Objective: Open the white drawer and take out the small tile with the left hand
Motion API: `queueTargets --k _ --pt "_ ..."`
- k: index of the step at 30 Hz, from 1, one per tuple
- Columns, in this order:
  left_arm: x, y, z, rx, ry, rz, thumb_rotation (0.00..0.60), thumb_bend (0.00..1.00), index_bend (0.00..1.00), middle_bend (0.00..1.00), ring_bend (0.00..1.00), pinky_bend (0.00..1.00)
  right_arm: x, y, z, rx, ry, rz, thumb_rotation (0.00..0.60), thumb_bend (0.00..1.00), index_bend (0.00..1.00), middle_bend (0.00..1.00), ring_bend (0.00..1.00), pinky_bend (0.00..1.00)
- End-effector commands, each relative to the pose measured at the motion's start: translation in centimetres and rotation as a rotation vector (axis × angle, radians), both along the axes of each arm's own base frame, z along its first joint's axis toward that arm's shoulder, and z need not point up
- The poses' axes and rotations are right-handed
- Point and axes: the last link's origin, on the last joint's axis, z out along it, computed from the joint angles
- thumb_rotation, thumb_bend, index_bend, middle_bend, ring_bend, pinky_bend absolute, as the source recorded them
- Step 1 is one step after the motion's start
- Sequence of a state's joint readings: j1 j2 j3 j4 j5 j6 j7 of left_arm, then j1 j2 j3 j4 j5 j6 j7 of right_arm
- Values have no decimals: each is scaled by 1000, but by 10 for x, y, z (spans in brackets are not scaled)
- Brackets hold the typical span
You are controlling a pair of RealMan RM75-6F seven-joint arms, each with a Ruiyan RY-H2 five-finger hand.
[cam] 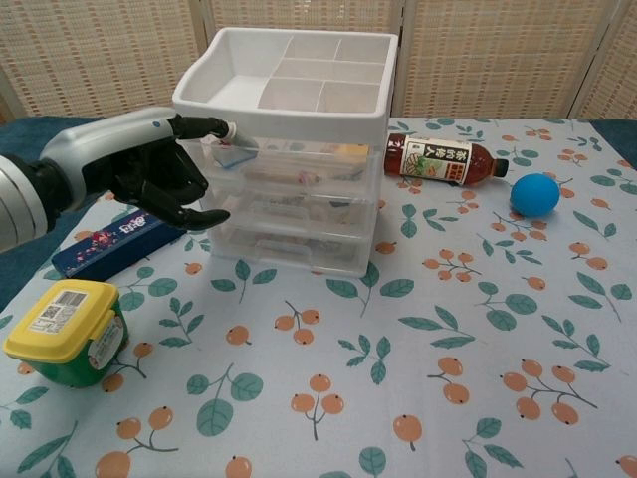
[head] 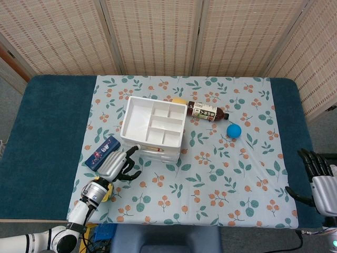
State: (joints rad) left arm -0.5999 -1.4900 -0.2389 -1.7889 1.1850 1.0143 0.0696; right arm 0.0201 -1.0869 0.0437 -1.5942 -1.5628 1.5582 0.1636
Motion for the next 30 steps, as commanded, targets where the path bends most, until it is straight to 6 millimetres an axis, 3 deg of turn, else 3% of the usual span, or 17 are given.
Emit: queueTargets --k 1,13,30 --pt "1 0 0 1 6 1 600 291 254 919 1000 1000 0 0 0 1 0 0 600 198 0 44 0 0" --pt "1 -7 8 8 47 -21 600 292 295 920 1000 1000 0 -3 -1 6 -2 4 600 198 0 44 0 0" --pt "-3 -35 19 -30 93 -50 600 291 311 920 1000 1000 0 -3 -2 13 -3 7 600 198 0 44 0 0"
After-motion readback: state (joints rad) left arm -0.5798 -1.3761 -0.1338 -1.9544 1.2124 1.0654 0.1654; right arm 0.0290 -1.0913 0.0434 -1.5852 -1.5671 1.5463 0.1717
